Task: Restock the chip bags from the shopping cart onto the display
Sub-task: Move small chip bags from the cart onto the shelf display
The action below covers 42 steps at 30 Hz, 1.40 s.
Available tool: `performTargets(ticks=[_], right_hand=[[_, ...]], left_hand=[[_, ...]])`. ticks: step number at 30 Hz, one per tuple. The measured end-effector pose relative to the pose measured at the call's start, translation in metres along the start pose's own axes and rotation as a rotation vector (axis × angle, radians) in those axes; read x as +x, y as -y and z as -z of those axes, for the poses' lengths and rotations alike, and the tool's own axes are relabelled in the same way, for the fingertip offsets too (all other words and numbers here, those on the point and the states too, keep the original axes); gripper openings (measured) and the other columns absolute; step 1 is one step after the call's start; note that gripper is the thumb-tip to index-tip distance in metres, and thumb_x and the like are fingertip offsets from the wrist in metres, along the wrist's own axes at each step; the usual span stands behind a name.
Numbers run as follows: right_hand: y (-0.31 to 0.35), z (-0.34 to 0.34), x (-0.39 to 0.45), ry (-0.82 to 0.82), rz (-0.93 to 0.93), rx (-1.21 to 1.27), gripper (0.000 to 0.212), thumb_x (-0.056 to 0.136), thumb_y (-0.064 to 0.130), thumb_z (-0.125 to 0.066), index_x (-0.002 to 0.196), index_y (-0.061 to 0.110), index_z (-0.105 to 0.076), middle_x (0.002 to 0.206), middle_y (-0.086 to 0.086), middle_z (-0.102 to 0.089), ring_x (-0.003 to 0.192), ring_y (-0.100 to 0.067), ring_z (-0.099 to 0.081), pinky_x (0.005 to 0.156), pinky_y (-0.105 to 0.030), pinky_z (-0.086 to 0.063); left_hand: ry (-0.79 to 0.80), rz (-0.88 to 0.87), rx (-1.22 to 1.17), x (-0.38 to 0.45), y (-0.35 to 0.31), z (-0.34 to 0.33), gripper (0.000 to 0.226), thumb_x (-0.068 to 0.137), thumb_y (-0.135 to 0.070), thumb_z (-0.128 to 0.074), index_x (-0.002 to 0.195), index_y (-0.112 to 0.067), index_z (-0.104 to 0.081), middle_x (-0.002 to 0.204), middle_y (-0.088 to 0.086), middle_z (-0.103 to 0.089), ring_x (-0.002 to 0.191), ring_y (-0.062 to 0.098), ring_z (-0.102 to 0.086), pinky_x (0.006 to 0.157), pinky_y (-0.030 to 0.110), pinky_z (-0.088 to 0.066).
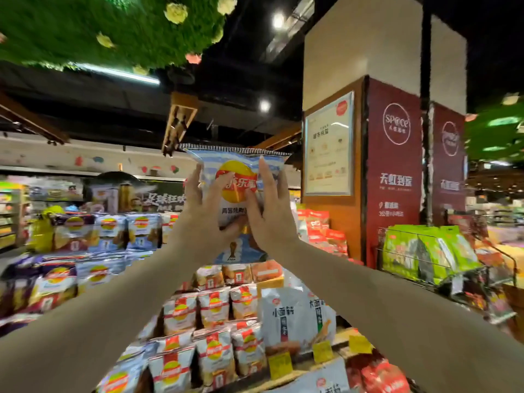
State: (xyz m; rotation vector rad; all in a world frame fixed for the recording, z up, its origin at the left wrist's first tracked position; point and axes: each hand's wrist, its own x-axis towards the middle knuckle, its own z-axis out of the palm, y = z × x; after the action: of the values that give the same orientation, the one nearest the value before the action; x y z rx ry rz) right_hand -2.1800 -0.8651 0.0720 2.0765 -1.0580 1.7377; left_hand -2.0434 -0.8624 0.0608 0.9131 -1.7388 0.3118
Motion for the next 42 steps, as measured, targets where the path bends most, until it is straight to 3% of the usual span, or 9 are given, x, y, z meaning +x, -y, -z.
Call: performTargets(ticks=[5,14,17,19,24,28,32,36,42], right_hand=[[0.051,-0.103,0.008,0.081,-0.029,0.129,0.055,0.096,0.05,-0.036,0.136,0.057,0.0,0.16,-0.001,0.007,0.147,-0.021,-0.003,0.108,-0.031,-0.024],[0.092,-0.234,-0.013,0.247,-0.104,0.363,0.056,0.085,0.064,-0.035,0.133,0.07,-0.004,0.155,0.0,-0.016,0.146,-0.028,-0.013,0.114,-0.046,-0.027],[0.093,-0.262,-0.035,0.354,-0.116,0.439,0.053,0.093,0.046,-0.038,0.132,0.062,-0.007,0.146,0.015,-0.038,0.147,-0.009,0.007,0.11,-0.014,-0.004],[0.093,-0.28,-0.046,0.393,-0.135,0.476,0.052,0.095,0.039,-0.041,0.133,0.056,-0.01,0.134,0.031,-0.042,0.142,0.002,0.014,0.108,-0.015,-0.003],[0.089,-0.333,-0.07,0.419,-0.181,0.465,0.056,0.087,0.045,-0.039,0.132,0.055,-0.008,0.149,0.027,-0.021,0.147,-0.01,0.005,0.117,-0.037,-0.015],[0.079,-0.376,-0.092,0.409,-0.206,0.548,0.057,0.094,0.028,-0.051,0.133,0.047,-0.015,0.127,0.052,-0.01,0.145,-0.006,0.008,0.114,-0.023,-0.013],[0.065,-0.419,-0.108,0.483,-0.271,0.582,0.072,0.093,0.019,-0.059,0.13,0.051,-0.007,0.148,0.023,-0.004,0.145,-0.008,0.007,0.087,0.012,-0.011],[0.042,-0.468,-0.12,0.532,-0.264,0.511,0.079,0.091,0.017,-0.062,0.134,0.05,-0.005,0.158,0.005,0.001,0.133,0.023,-0.001,0.097,-0.006,-0.031],[0.01,-0.521,-0.145,0.681,-0.342,0.502,0.081,0.092,0.007,-0.06,0.136,0.043,-0.002,0.144,0.026,-0.002,0.128,0.008,-0.015,0.088,-0.007,-0.035]], left_hand=[[0.028,0.06,0.132,-0.011,0.087,0.07,0.08,0.083,-0.033,-0.069,0.146,-0.027,-0.02,0.156,0.007,0.01,0.14,0.037,-0.023,0.099,0.04,-0.042],[0.092,0.12,0.138,-0.051,0.207,0.141,0.07,0.084,-0.03,-0.067,0.141,-0.036,-0.026,0.154,-0.01,0.011,0.13,0.036,-0.041,0.084,0.031,-0.042],[0.199,0.183,0.096,-0.077,0.238,0.155,0.068,0.087,-0.025,-0.064,0.139,-0.043,-0.025,0.153,-0.015,0.013,0.099,0.015,-0.06,0.076,0.024,-0.037],[0.267,0.233,0.109,-0.091,0.255,0.162,0.068,0.088,-0.024,-0.063,0.137,-0.048,-0.022,0.153,-0.013,0.016,0.073,0.002,-0.058,0.073,0.02,-0.033],[0.276,0.238,0.126,-0.12,0.3,0.162,0.071,0.086,-0.02,-0.067,0.129,-0.052,-0.021,0.154,-0.006,0.009,0.093,0.033,-0.062,0.077,0.034,-0.048],[0.262,0.257,0.137,-0.137,0.343,0.155,0.078,0.082,-0.015,-0.072,0.129,-0.053,-0.022,0.154,0.004,0.001,0.105,0.039,-0.056,0.082,0.038,-0.05],[0.227,0.301,0.138,-0.154,0.394,0.143,0.089,0.077,-0.011,-0.077,0.126,-0.053,-0.015,0.15,0.011,-0.007,0.118,0.018,-0.035,0.083,0.022,-0.04],[0.227,0.432,0.129,-0.167,0.44,0.12,0.096,0.076,-0.012,-0.078,0.127,-0.056,-0.009,0.151,0.016,-0.004,0.13,0.037,-0.035,0.089,0.03,-0.039],[0.31,0.642,0.164,-0.183,0.497,0.084,0.096,0.08,-0.018,-0.075,0.126,-0.055,0.0,0.153,0.02,0.005,0.142,0.036,-0.017,0.099,0.039,-0.039]])
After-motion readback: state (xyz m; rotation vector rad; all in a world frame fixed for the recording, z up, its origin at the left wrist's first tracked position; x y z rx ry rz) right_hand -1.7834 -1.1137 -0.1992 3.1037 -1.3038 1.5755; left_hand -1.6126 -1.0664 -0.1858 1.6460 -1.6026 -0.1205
